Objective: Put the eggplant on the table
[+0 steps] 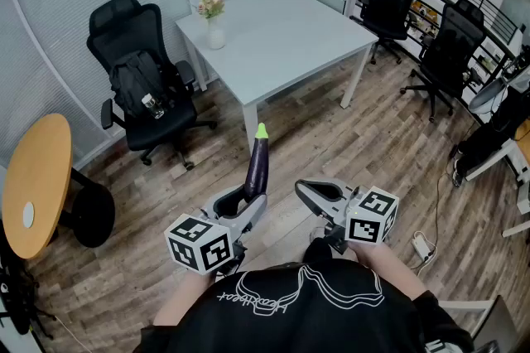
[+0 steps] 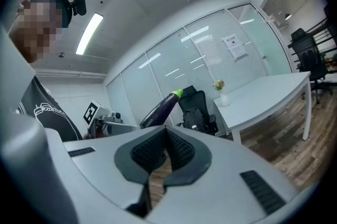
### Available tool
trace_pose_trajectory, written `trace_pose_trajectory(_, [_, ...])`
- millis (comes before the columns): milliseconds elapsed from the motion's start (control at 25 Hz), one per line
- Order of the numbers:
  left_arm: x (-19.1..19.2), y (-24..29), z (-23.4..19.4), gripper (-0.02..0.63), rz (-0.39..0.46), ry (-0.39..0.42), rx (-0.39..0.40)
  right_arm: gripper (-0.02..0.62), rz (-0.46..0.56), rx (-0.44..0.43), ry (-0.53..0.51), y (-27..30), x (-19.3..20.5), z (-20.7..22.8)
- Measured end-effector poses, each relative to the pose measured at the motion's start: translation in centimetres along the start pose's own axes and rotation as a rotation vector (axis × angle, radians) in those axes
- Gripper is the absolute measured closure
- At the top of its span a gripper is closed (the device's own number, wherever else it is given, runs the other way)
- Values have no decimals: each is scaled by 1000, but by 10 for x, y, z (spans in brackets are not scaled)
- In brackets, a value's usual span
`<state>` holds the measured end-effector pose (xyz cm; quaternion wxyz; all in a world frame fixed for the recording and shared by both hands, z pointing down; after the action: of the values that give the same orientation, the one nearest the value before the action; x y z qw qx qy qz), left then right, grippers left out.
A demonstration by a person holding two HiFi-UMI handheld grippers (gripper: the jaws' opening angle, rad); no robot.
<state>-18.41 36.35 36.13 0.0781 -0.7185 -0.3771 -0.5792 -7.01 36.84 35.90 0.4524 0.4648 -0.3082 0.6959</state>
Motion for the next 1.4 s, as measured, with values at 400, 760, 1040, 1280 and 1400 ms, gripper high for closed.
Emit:
trace_pose_trajectory(400, [-7,8,14,414,20,2,10,589,-12,15,-61,-18,-14,1])
trace_pose_trajectory(760, [-16,45,26,414,23,-1,13,588,65,-22,-38,-34,-25,37])
trace_pose_trajectory(1040, [-38,117,14,416,6,-33,-37,588,64,-62,10,-40,-43,115])
trace_pose_trajectory(1280, [-61,203,12,414,-10,-55,-55,588,48,-88,24,-54,-70,198])
trace_pose_trajectory(1400, [-79,246,14,414,-12,-42,-63,588,53,-93,18,-61,-88,239])
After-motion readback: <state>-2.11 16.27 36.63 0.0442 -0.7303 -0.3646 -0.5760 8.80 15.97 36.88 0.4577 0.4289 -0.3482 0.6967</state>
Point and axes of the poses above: the fingertips, and each gripper's own axes: y forward along the fingers, z to its right, x out of its underside, the point moved 2 cm from there along -y, backward along the fingers, and after that the axes turned 14 degrees about -x, right-handed, at the moved point
